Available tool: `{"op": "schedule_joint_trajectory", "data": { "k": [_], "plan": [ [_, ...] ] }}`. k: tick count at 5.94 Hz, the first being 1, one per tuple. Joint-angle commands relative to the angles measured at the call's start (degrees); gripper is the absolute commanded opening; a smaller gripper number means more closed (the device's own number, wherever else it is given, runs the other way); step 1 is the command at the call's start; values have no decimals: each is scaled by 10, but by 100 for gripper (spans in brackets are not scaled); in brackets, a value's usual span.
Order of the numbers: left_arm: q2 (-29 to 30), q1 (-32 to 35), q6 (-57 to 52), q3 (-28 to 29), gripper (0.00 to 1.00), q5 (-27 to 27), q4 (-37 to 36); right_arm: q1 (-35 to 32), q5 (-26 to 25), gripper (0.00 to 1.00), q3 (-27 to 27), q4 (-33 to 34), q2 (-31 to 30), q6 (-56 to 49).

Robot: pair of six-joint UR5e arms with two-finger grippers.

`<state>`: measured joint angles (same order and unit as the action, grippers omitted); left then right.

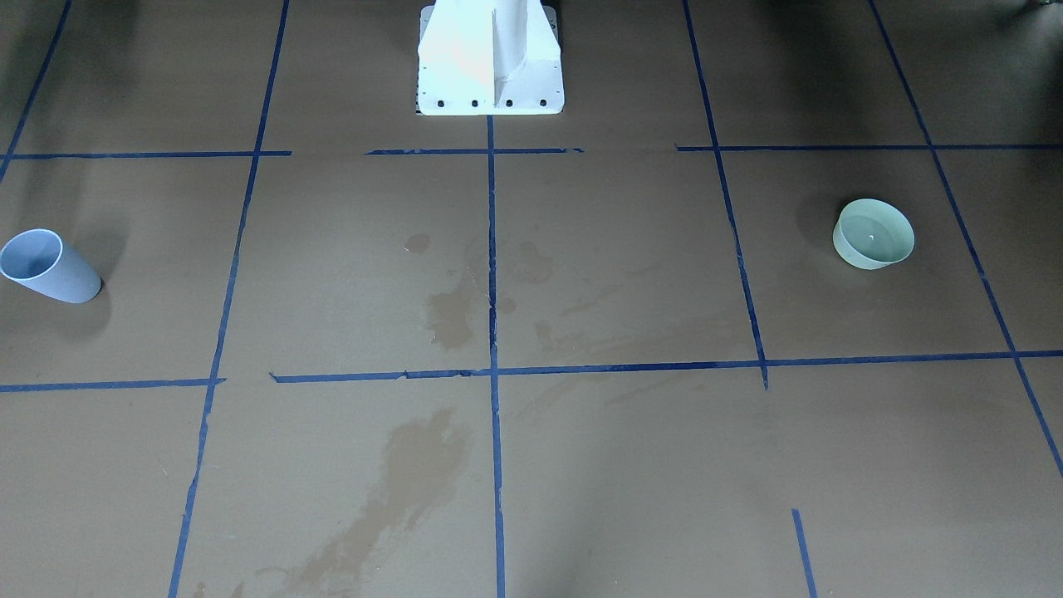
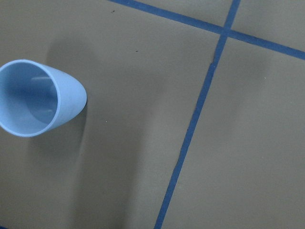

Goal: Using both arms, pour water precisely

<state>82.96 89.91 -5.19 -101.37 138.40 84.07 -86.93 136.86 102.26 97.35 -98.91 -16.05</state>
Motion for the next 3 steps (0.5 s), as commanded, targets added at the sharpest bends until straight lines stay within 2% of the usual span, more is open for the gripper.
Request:
{"op": "schedule_joint_trajectory", "data": {
  "k": [1,3],
  "plan": [
    [-2,1,0,-6,100,0,-4,-2,0,100,-5,-78,-28,87],
    [0,0,1,0,100,0,2,-3,2,100,-1,-95,-38,90]
  ]
}}
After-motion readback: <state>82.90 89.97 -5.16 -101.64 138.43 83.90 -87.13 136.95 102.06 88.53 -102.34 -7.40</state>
